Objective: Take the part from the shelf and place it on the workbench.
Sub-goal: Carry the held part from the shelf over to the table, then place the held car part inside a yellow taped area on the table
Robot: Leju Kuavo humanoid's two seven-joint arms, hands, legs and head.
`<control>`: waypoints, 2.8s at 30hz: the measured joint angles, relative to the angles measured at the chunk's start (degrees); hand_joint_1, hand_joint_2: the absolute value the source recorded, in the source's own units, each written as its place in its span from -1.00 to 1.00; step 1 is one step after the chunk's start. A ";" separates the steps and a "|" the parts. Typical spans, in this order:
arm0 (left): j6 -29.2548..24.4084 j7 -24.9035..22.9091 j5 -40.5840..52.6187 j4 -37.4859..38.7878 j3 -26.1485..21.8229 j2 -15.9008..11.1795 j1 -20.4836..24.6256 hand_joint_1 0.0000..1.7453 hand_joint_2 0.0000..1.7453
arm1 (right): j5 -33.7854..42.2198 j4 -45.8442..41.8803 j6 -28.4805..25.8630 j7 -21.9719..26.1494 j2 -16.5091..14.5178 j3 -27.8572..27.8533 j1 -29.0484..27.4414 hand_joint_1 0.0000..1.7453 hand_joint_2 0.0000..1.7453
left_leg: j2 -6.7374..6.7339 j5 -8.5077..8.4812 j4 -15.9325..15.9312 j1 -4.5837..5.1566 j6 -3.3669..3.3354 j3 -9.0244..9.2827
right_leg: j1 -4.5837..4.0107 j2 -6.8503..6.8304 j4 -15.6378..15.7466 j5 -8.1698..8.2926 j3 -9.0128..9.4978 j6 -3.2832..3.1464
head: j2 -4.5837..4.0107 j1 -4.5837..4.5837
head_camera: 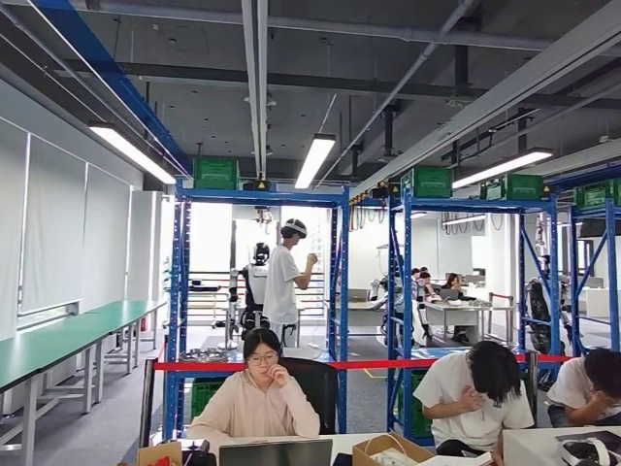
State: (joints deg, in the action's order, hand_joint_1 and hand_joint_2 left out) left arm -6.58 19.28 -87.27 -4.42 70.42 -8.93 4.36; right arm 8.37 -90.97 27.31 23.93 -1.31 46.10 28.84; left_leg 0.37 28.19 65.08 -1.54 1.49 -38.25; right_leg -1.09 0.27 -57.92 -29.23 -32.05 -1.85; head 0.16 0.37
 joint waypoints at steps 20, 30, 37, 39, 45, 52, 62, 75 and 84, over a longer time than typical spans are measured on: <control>0.13 -0.97 0.03 0.00 -0.37 0.26 0.83 -1.00 1.00 | -8.72 4.09 -7.41 -5.08 -5.15 1.73 9.61 1.00 1.00 | 0.08 2.33 -5.77 -0.07 -0.51 5.85 | 0.19 0.09 -2.31 2.98 -5.15 0.83 | 0.06 0.11; 0.32 -1.78 0.04 0.00 2.24 0.28 1.07 -1.00 1.00 | -40.34 15.34 -21.62 -13.83 -10.72 3.14 19.16 1.00 1.00 | -0.11 1.71 2.45 -0.07 0.47 -0.98 | 0.15 0.13 -0.94 1.58 -2.77 -0.36 | 0.00 0.09; 0.74 -1.58 0.02 0.00 5.32 0.33 1.60 -1.00 1.00 | -70.42 28.37 -30.71 -23.97 -13.38 2.36 24.65 1.00 1.00 | -0.01 -0.81 -4.89 0.09 -1.11 2.15 | -0.14 0.02 -2.79 -0.06 -3.16 1.13 | -0.03 0.11; 0.76 -1.45 0.02 0.00 6.22 0.37 1.80 -1.00 1.00 | -78.69 32.61 -31.70 -28.12 -13.76 1.04 25.97 1.00 1.00 | -0.01 -0.80 -4.99 -0.08 -1.54 2.34 | 0.16 -0.01 -7.83 -2.76 -5.37 1.85 | -0.03 0.11; 1.20 -1.35 0.02 0.00 8.75 0.37 2.05 -1.00 1.00 | -88.91 47.27 -33.23 -30.83 -14.15 -5.08 29.05 1.00 1.00 | 0.12 -0.51 -4.99 -0.09 -1.72 2.81 | 0.60 -0.02 -11.40 -0.89 -8.54 2.03 | -0.03 0.11; 1.36 -1.36 0.02 0.00 10.99 0.52 2.34 -1.00 1.00 | -93.12 57.42 -33.50 -33.44 -14.07 -10.69 31.84 1.00 1.00 | 0.11 0.01 -5.25 -0.12 -0.44 2.77 | 0.11 -0.02 -0.52 2.86 -3.95 0.46 | -0.03 0.10; 0.77 -1.93 0.00 0.00 11.37 0.53 2.13 -1.00 1.00 | -96.60 63.37 -33.53 -38.79 -11.59 -18.69 31.20 1.00 1.00 | -0.08 -1.00 -2.02 -0.22 0.11 0.26 | 0.23 0.13 -0.71 2.10 -3.19 0.59 | -0.03 0.08; -0.32 0.62 0.09 0.00 11.57 0.58 2.42 -1.00 1.00 | -98.59 63.29 -33.64 -43.09 -9.79 -21.86 26.66 1.00 1.00 | 0.04 -0.77 -4.93 -0.06 -2.08 2.23 | 0.86 -0.01 -13.25 -1.53 -10.01 2.52 | -0.03 0.13; -1.02 1.39 0.11 0.00 12.44 0.83 2.49 -1.00 1.00 | -98.65 63.50 -34.51 -44.24 -9.31 -20.57 25.64 1.00 1.00 | 0.04 1.75 -2.58 -0.03 -0.50 1.33 | 0.59 0.02 -0.43 3.08 -4.28 0.47 | -0.03 0.11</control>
State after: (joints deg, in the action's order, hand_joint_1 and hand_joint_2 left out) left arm -7.60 20.68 -87.17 -4.42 82.86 -8.11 6.86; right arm -90.27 -27.47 -7.20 -20.31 -10.62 25.53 54.48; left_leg 0.41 29.94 62.50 -1.57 1.00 -36.92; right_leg -0.51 0.29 -58.35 -26.15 -36.33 -1.38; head 0.13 0.49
